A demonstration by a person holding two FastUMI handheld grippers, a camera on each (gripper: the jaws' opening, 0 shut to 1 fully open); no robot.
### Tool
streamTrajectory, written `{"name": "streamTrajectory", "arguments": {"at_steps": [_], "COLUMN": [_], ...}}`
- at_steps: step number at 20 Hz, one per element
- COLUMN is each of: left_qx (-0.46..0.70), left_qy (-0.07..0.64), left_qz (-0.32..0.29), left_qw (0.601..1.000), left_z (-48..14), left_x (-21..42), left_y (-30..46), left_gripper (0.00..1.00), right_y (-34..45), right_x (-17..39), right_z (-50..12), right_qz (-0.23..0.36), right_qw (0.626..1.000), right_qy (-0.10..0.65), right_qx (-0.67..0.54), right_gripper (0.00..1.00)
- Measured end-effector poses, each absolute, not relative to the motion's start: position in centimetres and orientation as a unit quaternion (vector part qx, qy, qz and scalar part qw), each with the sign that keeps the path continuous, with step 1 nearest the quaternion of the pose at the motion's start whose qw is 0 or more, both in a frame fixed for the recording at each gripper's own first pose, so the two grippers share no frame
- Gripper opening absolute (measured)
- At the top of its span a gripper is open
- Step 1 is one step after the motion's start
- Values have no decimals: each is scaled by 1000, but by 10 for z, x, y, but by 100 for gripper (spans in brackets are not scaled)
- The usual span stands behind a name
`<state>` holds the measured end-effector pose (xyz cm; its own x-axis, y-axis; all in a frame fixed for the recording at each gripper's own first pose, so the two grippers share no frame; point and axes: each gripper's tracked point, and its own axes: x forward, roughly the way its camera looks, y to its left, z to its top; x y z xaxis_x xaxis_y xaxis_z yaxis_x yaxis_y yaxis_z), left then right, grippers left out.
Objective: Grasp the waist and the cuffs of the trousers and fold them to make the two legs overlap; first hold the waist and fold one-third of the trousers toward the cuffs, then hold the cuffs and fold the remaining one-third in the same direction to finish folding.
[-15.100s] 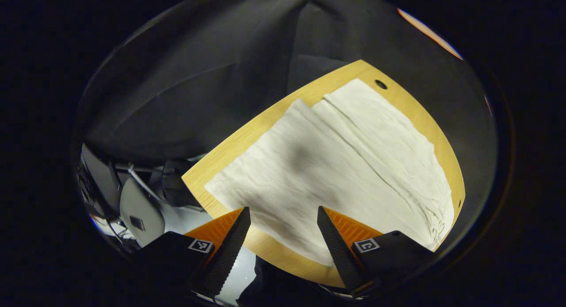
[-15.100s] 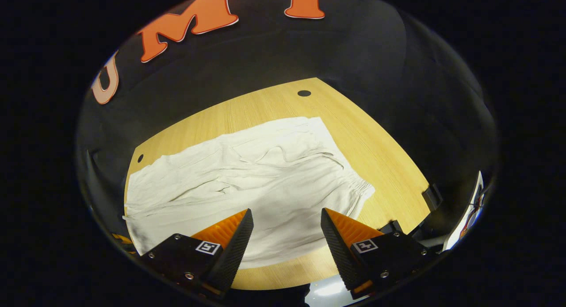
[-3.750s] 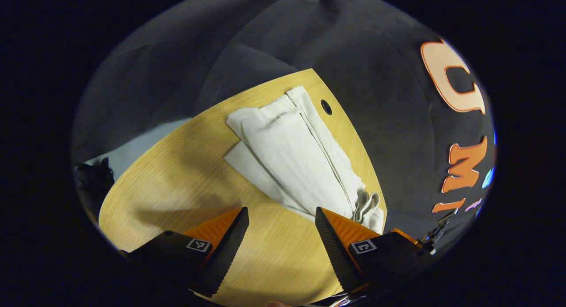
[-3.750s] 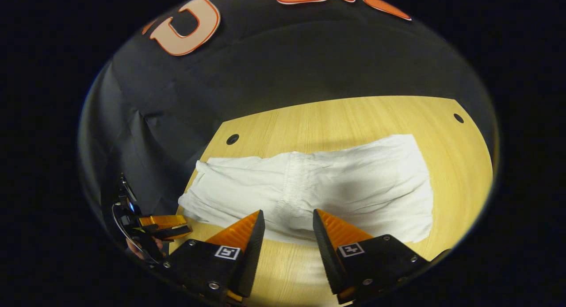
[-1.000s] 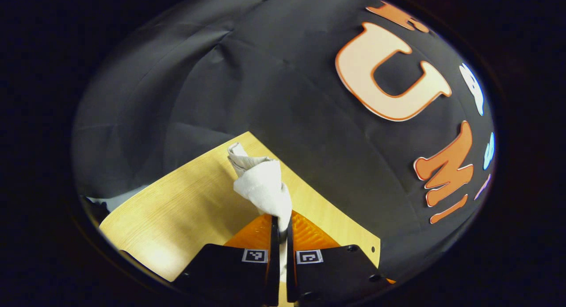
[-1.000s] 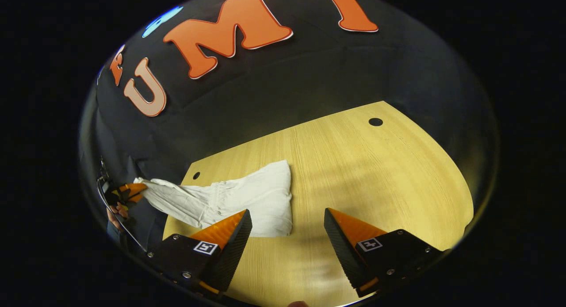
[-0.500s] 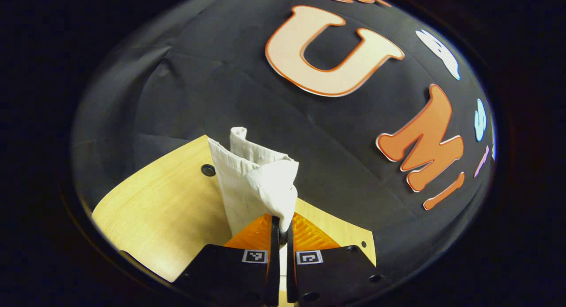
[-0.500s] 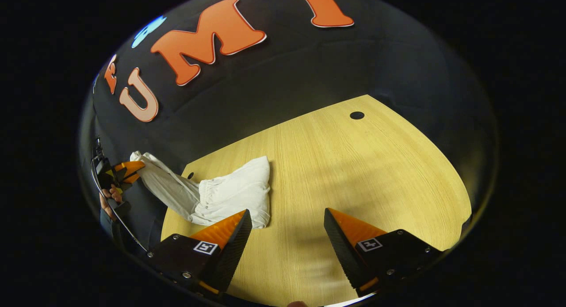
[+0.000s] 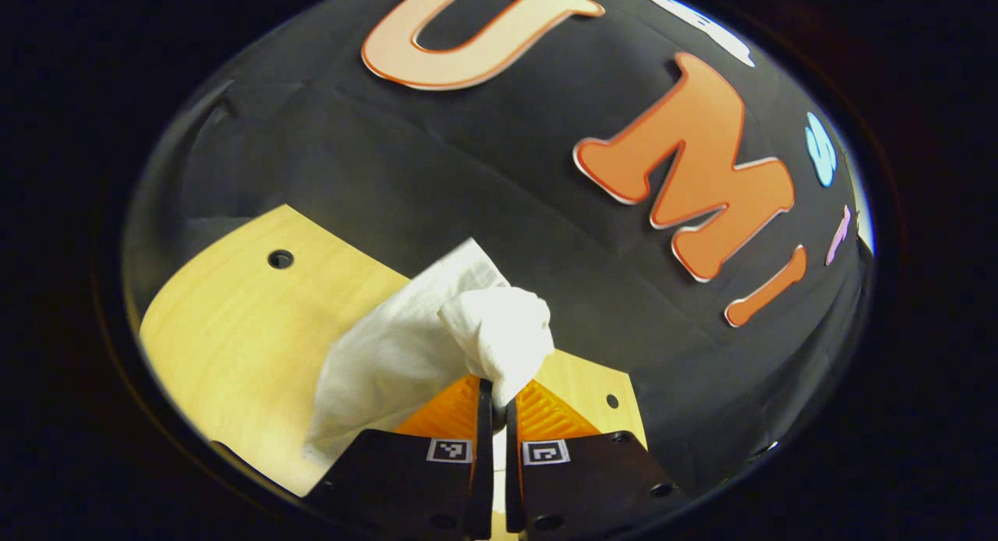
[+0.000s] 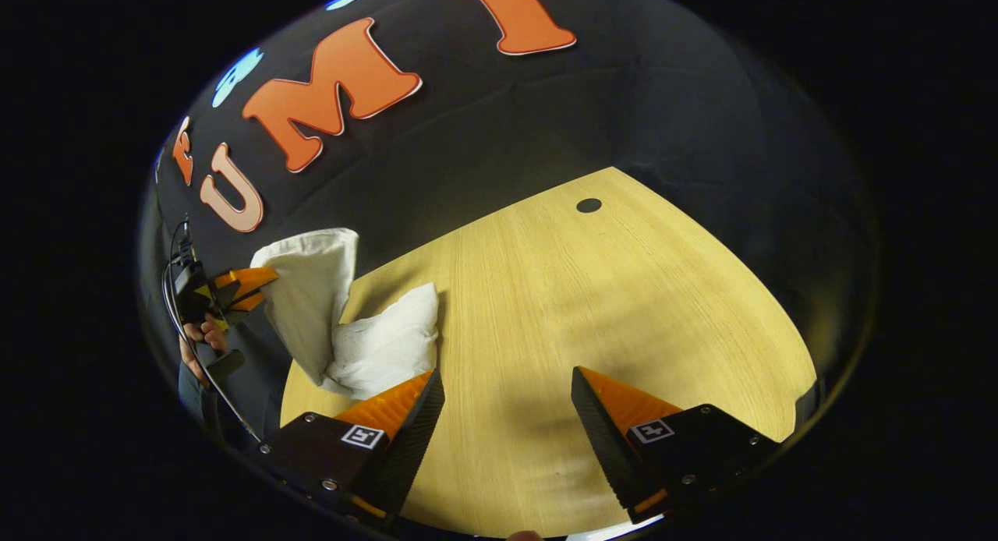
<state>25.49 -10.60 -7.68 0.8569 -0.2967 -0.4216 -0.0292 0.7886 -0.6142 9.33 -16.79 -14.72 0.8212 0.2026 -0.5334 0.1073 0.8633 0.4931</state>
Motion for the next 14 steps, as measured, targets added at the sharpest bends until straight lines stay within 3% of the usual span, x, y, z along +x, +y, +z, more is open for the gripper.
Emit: {"name": "streamTrajectory", "arguments": {"at_steps": [5, 10, 14], "left_qx": [-292, -238, -266], "left_qy": [286, 251, 290], "left_qz": [-101, -99, -109], "left_qw": [907, 933, 913], "left_z": [-96, -78, -98], "left_x": [258, 271, 262], "left_y": [-149, -153, -172], "left_gripper": [10, 10, 7], "right_y": [-190, -200, -190], "right_x": [82, 79, 83], "right_z": [-156, -161, -162], "right_qz": [9, 4, 14], "right_qw": [915, 911, 910], "right_qy": [302, 305, 311], "right_qx": [269, 277, 274], "right_gripper": [99, 98, 98]}}
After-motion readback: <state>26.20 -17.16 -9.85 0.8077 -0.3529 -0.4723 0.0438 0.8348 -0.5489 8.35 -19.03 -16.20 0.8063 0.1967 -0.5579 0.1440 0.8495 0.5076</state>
